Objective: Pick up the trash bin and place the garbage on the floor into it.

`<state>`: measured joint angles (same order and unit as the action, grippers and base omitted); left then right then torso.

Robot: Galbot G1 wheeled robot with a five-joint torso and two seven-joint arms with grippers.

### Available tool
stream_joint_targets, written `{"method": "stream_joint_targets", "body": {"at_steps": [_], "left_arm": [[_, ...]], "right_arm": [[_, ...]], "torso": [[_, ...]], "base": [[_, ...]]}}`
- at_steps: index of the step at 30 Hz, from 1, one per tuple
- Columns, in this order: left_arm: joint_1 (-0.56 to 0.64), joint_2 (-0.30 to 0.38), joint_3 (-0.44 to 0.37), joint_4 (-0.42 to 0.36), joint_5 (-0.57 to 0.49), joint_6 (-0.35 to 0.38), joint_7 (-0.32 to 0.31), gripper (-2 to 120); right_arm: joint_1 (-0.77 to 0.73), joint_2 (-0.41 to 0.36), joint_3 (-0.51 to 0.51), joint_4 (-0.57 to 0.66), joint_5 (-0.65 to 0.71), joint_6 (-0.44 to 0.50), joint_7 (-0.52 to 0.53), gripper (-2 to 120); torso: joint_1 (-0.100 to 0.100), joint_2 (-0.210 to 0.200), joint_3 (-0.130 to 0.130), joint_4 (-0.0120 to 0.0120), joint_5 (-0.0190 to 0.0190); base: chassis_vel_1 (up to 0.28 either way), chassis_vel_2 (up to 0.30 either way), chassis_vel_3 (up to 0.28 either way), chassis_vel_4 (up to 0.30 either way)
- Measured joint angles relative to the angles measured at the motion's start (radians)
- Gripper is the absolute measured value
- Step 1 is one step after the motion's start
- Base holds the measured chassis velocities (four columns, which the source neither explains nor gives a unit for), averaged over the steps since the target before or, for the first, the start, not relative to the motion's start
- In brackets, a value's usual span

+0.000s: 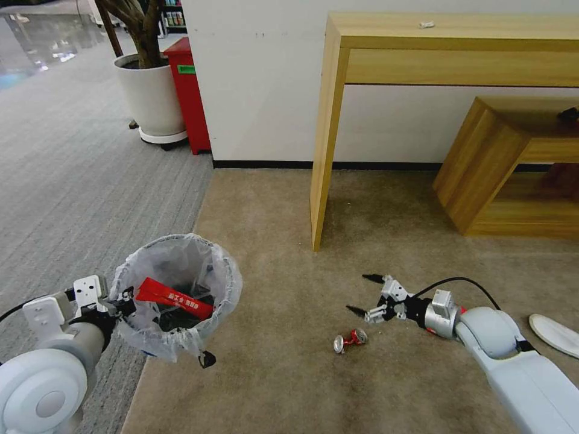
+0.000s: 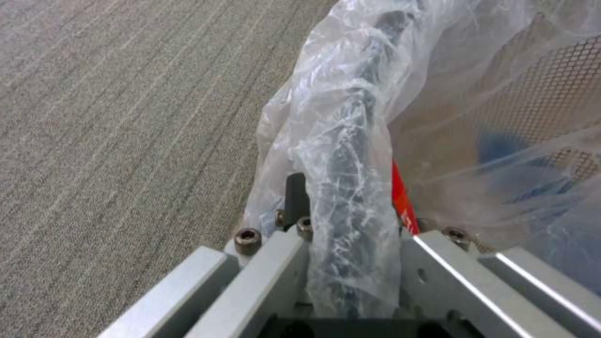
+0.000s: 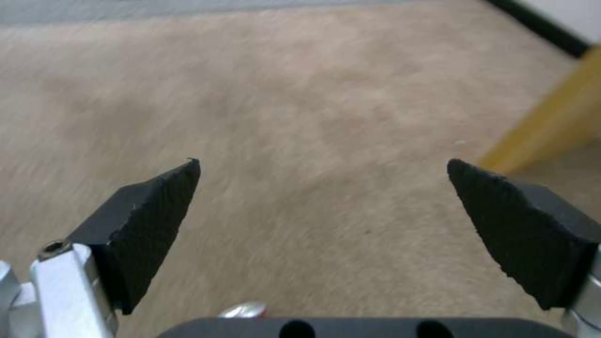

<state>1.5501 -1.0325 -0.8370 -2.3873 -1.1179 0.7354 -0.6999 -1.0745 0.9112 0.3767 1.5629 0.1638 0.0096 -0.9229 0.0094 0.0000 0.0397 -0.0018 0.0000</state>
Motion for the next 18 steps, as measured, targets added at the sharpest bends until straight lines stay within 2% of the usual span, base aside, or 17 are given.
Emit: {"method": "stream_joint_targets", "body": {"at_steps": [1,3,5,7,18], "left_arm": [[0.0,0.0,0.0,0.0,0.0,0.0,0.0,0],[0.004,-0.002,-0.002,0.0,0.005,0.0,0.0,0],[0.005,-0.002,-0.002,0.0,0.006,0.0,0.0,0],[0.007,-0.002,-0.005,0.0,0.007,0.0,0.001,0],[0.011,-0.003,-0.008,-0.004,0.009,0.0,0.001,0]], "right_arm": [[0.0,0.0,0.0,0.0,0.0,0.0,0.0,100],[0.039,0.01,-0.008,-0.057,-0.062,0.035,-0.111,100],[0.045,0.013,-0.008,-0.066,-0.075,0.041,-0.13,100],[0.076,0.026,-0.009,-0.102,-0.132,0.068,-0.212,100],[0.154,0.063,-0.019,-0.206,-0.29,0.114,-0.376,100]], "torso": [[0.0,0.0,0.0,0.0,0.0],[0.0,0.0,0.0,0.0,0.0],[0.0,0.0,0.0,0.0,0.0001],[0.0,0.0,0.0,0.0,0.0],[0.0,0.0,0.0,0.0,-0.0001]], "base": [[0.0,0.0,0.0,0.0],[0.0,0.0,0.0,0.0],[0.0,0.0,0.0,0.0],[0.0,0.0,0.0,0.0],[0.0,0.0,0.0,0.0]]}}
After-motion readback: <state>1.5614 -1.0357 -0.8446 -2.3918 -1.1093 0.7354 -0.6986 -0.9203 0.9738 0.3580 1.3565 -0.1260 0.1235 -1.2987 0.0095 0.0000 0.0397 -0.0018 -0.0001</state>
